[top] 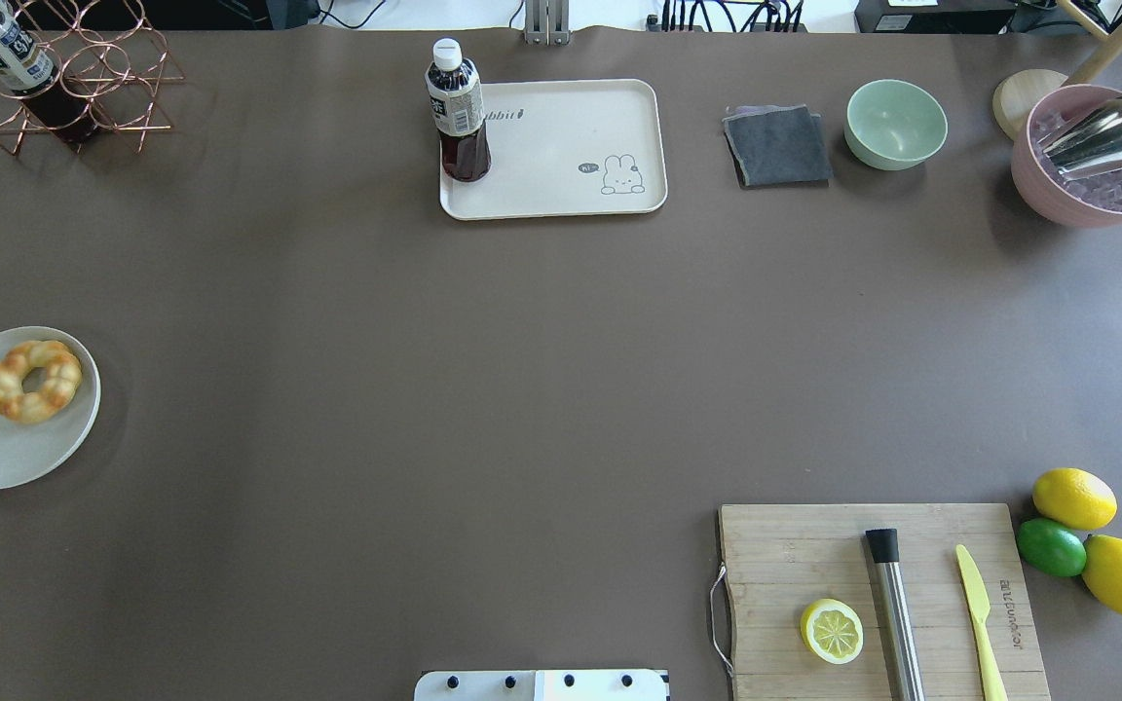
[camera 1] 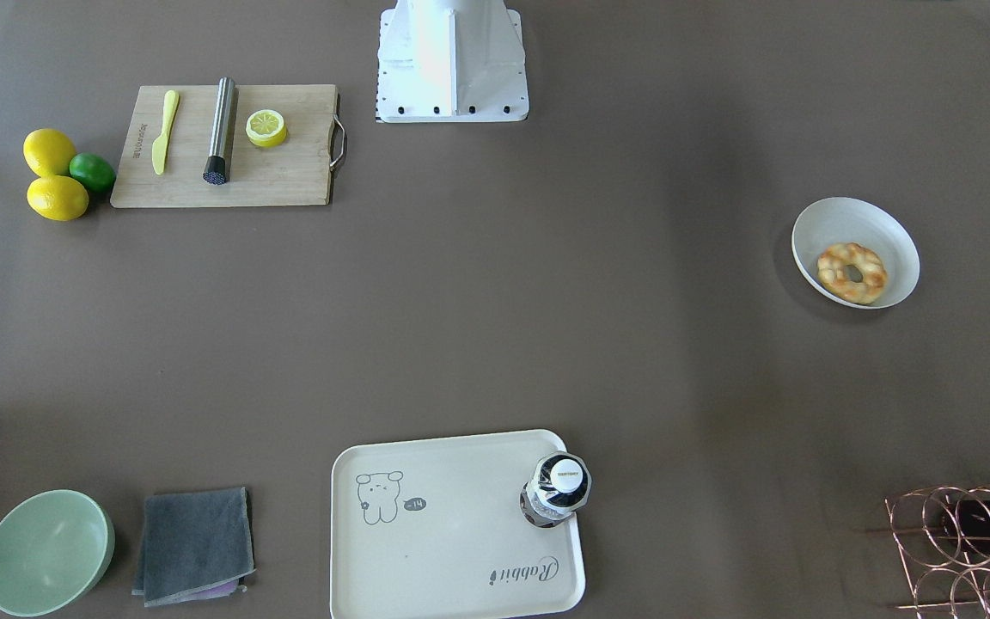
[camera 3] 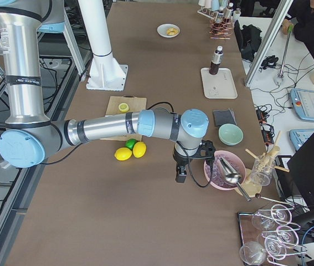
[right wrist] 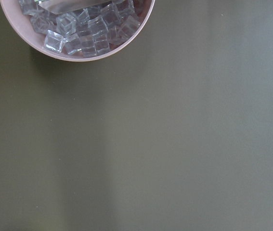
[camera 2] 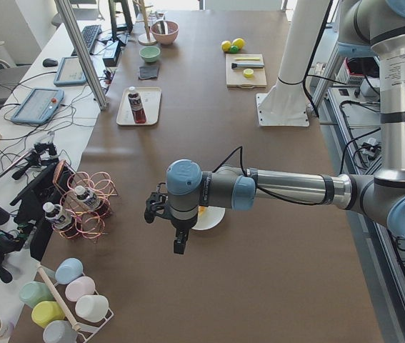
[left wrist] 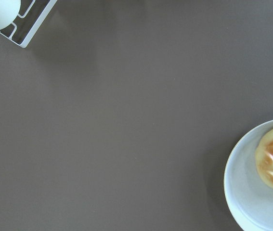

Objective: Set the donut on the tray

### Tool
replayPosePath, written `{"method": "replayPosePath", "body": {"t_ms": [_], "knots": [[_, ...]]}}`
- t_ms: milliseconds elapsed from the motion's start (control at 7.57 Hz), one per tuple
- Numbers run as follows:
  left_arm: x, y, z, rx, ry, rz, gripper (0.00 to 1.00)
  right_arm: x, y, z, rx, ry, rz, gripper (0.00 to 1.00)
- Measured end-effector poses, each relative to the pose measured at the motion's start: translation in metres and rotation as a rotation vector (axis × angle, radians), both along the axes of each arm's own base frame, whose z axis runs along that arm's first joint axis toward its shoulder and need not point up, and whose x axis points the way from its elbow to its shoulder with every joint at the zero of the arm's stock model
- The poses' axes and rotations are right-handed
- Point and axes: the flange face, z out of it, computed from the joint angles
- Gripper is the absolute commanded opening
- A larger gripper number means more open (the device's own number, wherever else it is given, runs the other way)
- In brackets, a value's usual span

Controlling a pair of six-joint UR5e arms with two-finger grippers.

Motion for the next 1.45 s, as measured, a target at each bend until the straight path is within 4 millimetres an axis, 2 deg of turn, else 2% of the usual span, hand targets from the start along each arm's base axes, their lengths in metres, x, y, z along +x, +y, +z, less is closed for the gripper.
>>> {"method": "replayPosePath", "body": {"t_ms": [397, 661, 925, 1454], "knots": [[-0.003, -0.004, 0.004, -0.002, -0.049, -0.005, 0.98, -0.001, 0.005, -0.003, 0.006, 0.0, -0.001, 1.0], [-0.005, -0.001, 0.008, -0.009, -0.061, -0.006, 0.98, -0.001, 0.009, -0.019, 0.037, 0.003, 0.001, 1.0], [-0.005, -0.001, 0.008, -0.01, -0.061, -0.006, 0.98, -0.007, 0.004, -0.029, 0.056, -0.001, -0.008, 1.0], [-0.004, -0.003, 0.0, 0.004, -0.051, -0.006, 0.98, -0.024, -0.005, -0.028, 0.049, -0.008, -0.038, 1.0]]}}
